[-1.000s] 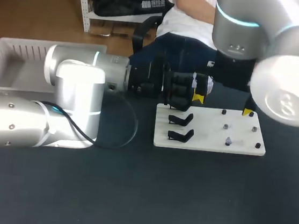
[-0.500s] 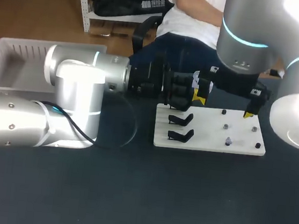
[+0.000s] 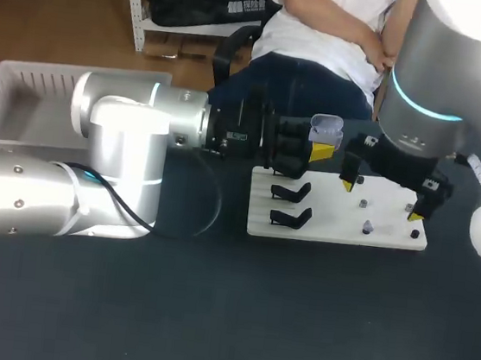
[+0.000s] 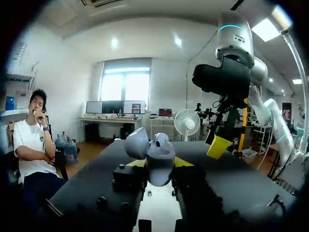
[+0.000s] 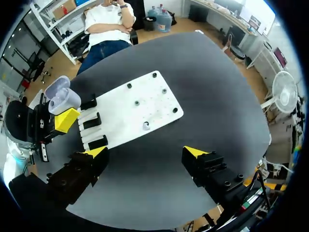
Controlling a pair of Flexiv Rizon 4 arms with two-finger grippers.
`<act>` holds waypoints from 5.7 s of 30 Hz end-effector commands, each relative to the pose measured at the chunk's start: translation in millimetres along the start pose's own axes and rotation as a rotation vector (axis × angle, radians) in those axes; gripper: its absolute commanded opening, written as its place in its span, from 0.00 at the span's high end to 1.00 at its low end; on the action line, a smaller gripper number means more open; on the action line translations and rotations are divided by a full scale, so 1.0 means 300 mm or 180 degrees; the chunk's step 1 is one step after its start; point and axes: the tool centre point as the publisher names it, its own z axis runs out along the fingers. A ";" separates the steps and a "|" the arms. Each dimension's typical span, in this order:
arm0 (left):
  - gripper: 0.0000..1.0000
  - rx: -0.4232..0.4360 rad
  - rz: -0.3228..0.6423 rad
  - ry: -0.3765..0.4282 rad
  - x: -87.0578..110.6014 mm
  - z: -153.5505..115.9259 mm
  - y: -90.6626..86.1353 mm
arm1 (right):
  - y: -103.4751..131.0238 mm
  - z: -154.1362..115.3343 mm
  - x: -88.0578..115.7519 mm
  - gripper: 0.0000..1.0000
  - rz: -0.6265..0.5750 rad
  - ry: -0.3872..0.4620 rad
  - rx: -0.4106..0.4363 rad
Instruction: Pick up each earbud case from the left stands, insert the matching earbuds, close the lid, and place the case in the box.
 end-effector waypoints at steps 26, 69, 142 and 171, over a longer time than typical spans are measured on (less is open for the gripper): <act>1.00 -0.0022 0.0011 -0.0014 0.002 0.001 -0.006 | -0.037 0.311 0.021 0.32 -0.0134 -0.0110 -0.0091; 1.00 -0.0022 0.0011 -0.0014 0.002 0.001 -0.006 | 0.004 0.407 0.001 0.55 -0.0073 -0.0132 -0.0259; 1.00 -0.0022 0.0011 -0.0014 0.002 0.001 -0.006 | -0.045 -0.084 0.080 1.00 -0.2019 0.0187 -0.0440; 1.00 -0.0022 0.0011 -0.0014 0.002 0.001 -0.006 | 0.057 -0.235 0.070 1.00 -0.2810 0.0196 -0.0599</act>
